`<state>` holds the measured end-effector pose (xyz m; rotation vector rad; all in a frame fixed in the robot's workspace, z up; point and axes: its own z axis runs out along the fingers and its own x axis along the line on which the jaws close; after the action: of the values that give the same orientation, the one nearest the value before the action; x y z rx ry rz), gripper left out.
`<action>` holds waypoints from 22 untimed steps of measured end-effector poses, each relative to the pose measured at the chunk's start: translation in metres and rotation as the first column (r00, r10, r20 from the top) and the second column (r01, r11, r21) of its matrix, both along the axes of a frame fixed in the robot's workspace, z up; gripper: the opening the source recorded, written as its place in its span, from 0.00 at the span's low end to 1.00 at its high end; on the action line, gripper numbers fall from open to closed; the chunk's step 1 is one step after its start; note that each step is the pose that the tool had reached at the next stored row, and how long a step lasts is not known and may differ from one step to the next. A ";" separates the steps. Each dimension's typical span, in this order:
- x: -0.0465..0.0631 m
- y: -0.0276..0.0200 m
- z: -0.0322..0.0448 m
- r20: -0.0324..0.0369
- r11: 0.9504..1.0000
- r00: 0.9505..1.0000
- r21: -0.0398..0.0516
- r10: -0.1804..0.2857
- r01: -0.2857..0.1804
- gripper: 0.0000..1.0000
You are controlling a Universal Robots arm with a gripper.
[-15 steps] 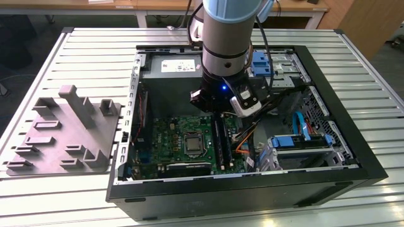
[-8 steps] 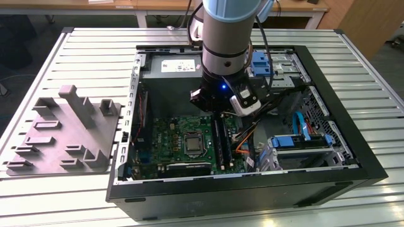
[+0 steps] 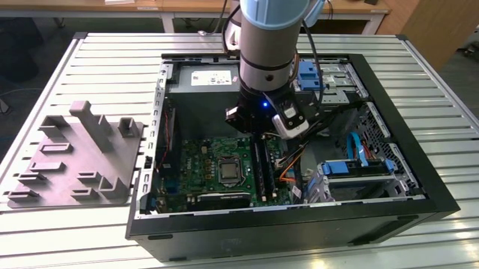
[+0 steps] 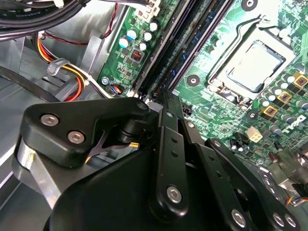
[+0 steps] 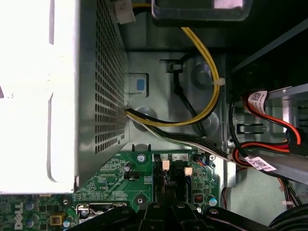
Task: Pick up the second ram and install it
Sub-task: 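Press down the second ram until it locks into place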
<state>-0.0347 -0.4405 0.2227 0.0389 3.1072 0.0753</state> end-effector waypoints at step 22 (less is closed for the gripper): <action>0.002 0.0000 -0.0032 0.000 1.000 1.000 0.000 0.000 0.000 0.10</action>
<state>-0.0332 -0.4406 0.2195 0.0388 3.1073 0.0752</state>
